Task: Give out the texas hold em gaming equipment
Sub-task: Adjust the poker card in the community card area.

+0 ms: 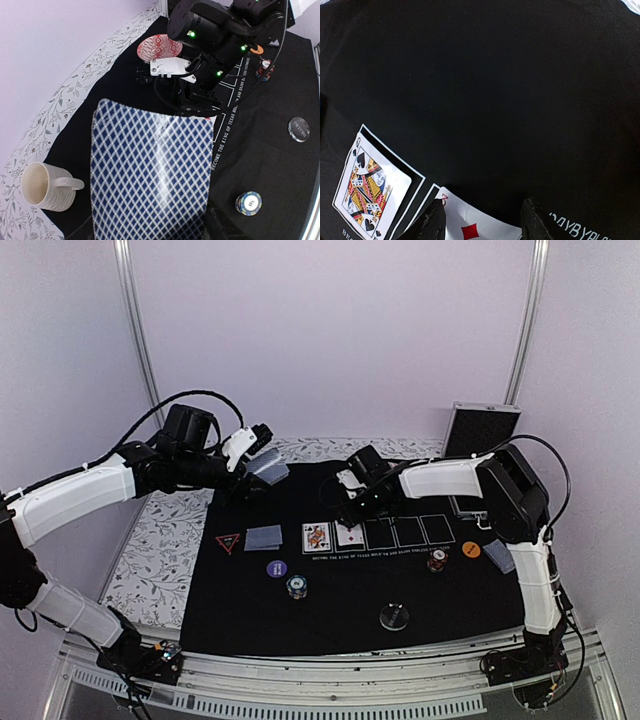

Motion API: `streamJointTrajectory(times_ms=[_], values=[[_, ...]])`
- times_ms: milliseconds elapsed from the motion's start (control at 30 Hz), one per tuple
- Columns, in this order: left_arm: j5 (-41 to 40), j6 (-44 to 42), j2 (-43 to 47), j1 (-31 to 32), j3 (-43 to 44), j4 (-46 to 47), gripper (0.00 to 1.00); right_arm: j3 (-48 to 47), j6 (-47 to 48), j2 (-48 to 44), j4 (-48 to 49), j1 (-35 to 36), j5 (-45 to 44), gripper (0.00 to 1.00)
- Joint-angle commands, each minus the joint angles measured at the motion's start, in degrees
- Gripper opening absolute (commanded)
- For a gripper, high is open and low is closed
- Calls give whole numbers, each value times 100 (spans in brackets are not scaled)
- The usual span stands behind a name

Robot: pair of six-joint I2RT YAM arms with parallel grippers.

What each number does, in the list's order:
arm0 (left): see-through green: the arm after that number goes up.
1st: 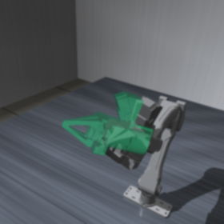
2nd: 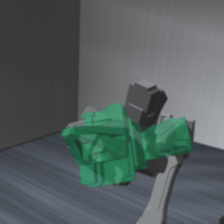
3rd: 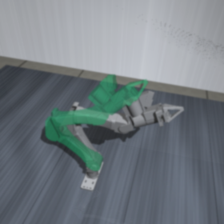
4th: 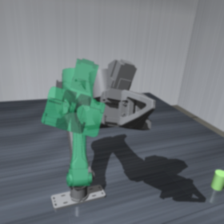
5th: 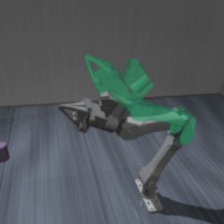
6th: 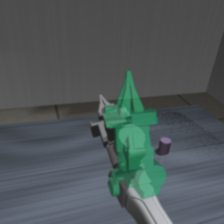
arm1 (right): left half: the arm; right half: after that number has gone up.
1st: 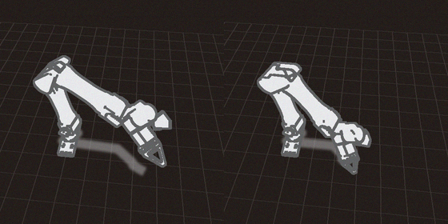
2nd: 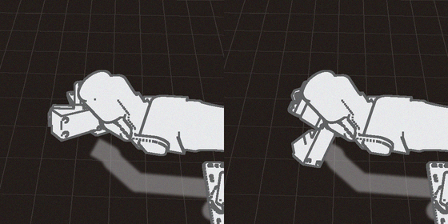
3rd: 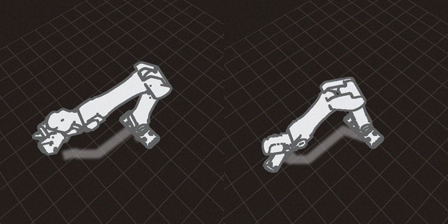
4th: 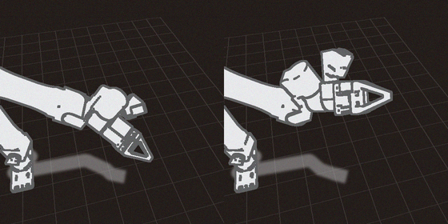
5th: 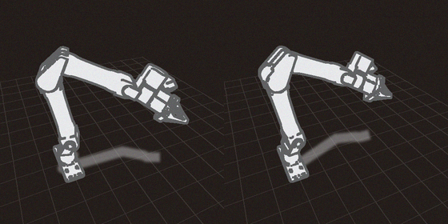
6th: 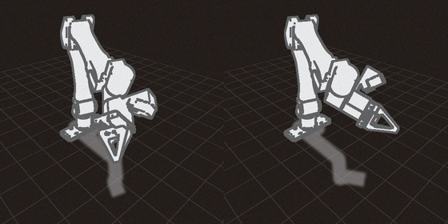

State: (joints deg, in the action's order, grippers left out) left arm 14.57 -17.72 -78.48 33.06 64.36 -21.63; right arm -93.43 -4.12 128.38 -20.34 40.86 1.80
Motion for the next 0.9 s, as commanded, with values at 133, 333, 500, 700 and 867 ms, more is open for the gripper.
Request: streamJointTrajectory(times_ms=[133, 333, 500, 700, 867], values=[[108, 41, -18, -89, 147, 78, 52, -37, -245, 161, -237, 7, 5, 51], [97, 52, -14, -90, 157, 80, 52, 381, -545, -162, -166, 74, 268, 49], [99, 66, -18, -93, 165, 80, 52, 417, -800, -311, -160, 143, 272, 48], [108, 78, 13, -90, 174, 71, 52, 431, -1095, -462, -120, 188, 270, 47], [116, 82, 20, -89, 174, 71, 52, 302, -1036, -641, -172, 157, -198, 50]])
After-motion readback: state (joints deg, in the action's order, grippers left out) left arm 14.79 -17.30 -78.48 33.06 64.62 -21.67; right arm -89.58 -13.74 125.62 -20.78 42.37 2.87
